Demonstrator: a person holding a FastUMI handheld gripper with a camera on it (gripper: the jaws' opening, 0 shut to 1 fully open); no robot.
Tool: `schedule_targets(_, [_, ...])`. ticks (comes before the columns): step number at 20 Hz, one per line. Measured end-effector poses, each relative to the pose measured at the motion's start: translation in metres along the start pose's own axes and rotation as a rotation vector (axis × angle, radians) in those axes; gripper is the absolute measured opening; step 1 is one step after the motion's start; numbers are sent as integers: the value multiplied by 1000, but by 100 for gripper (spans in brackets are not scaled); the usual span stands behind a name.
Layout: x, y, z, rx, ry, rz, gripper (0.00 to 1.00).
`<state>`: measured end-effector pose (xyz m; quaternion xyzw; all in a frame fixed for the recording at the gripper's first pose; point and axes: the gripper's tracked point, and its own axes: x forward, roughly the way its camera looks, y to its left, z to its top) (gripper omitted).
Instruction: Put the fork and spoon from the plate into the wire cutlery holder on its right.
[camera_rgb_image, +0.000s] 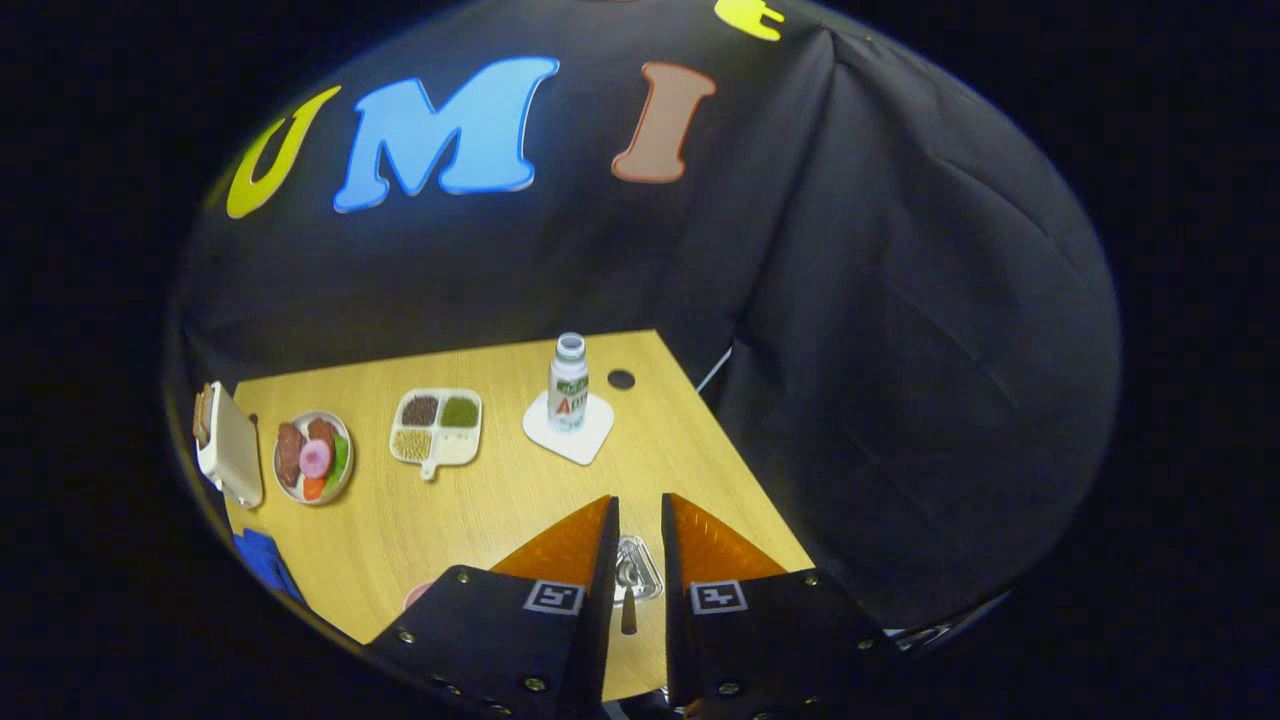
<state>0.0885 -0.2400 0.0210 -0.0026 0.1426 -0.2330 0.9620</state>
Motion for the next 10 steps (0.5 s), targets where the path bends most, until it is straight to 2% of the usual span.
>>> schedule_targets(3, [-42, 4, 41, 63, -203, 20, 24])
schedule_targets(5, [-59, 9, 52, 112, -311, 41, 24])
schedule_targets(7, [-74, 9, 54, 130, -361, 33, 24])
schedule_targets(10, [-87, 16, 48, 77, -397, 20, 24])
